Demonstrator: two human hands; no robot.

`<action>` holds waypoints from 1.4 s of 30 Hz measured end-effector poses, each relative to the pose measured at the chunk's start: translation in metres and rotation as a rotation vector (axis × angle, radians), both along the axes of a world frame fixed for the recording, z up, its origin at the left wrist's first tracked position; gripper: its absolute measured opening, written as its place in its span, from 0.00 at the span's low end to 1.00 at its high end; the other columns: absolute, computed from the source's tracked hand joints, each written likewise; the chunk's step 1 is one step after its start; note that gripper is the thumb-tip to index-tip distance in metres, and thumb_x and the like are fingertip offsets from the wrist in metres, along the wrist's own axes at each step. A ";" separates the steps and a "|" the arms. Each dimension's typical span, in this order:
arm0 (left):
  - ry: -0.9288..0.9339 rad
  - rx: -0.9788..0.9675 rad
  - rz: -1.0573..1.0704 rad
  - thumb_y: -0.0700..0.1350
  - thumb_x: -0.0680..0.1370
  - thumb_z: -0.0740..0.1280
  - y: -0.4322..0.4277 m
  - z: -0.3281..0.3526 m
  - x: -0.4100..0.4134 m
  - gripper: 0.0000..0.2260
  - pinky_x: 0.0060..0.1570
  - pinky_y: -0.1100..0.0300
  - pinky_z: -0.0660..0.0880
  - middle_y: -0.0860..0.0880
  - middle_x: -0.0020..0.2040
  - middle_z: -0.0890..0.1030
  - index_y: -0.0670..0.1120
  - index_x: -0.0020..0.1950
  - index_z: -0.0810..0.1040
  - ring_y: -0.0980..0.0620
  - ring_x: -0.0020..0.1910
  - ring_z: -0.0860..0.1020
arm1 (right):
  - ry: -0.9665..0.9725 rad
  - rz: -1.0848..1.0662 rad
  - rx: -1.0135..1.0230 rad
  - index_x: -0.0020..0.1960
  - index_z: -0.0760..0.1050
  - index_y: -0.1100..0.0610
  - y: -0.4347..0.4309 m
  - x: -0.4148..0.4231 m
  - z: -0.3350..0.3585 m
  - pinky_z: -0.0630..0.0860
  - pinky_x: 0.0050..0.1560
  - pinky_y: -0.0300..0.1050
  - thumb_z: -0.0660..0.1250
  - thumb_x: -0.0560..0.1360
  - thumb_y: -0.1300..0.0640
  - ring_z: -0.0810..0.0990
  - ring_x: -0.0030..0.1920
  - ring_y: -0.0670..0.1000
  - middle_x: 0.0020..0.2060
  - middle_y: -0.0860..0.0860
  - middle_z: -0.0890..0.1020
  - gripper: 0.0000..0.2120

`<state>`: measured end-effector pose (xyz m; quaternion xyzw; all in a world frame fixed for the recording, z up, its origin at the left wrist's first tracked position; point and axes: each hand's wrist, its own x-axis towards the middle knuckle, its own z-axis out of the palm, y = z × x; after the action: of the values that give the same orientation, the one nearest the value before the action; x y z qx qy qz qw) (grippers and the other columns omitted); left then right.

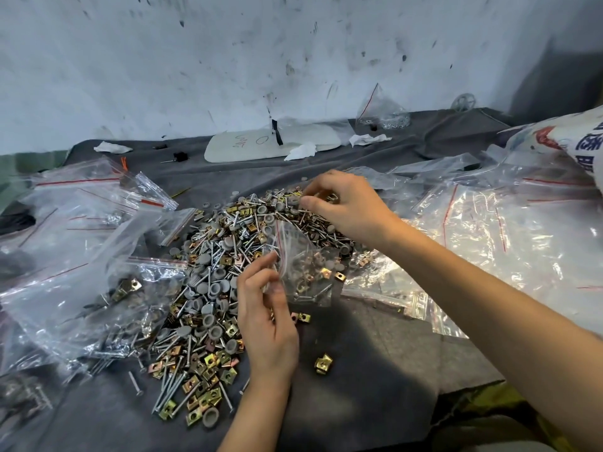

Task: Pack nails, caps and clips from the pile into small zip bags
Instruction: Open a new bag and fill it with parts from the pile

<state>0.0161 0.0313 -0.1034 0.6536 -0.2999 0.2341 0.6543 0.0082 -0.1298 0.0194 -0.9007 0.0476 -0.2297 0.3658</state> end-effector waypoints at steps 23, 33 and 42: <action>0.037 0.004 0.001 0.45 0.79 0.57 0.000 0.004 -0.001 0.08 0.59 0.45 0.74 0.56 0.61 0.75 0.58 0.54 0.70 0.51 0.63 0.75 | 0.209 -0.415 -0.288 0.51 0.77 0.55 0.006 0.033 -0.091 0.74 0.48 0.48 0.69 0.74 0.53 0.76 0.52 0.53 0.50 0.50 0.77 0.09; 0.039 -0.017 -0.006 0.46 0.79 0.57 0.000 0.003 -0.002 0.08 0.60 0.47 0.73 0.56 0.61 0.75 0.58 0.53 0.70 0.50 0.63 0.75 | 0.164 -0.430 0.195 0.40 0.74 0.57 0.014 0.039 -0.085 0.73 0.40 0.44 0.71 0.72 0.54 0.76 0.40 0.50 0.42 0.52 0.79 0.09; 0.010 0.000 0.020 0.45 0.80 0.57 -0.001 0.002 0.001 0.08 0.61 0.59 0.71 0.56 0.61 0.75 0.58 0.52 0.69 0.54 0.63 0.75 | -0.189 0.174 0.307 0.55 0.75 0.49 0.042 0.007 0.005 0.80 0.47 0.43 0.70 0.75 0.63 0.83 0.43 0.49 0.39 0.48 0.83 0.13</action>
<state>0.0166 0.0307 -0.1013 0.6578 -0.2902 0.2374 0.6532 0.0150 -0.0880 0.0246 -0.8093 -0.0304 -0.2709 0.5202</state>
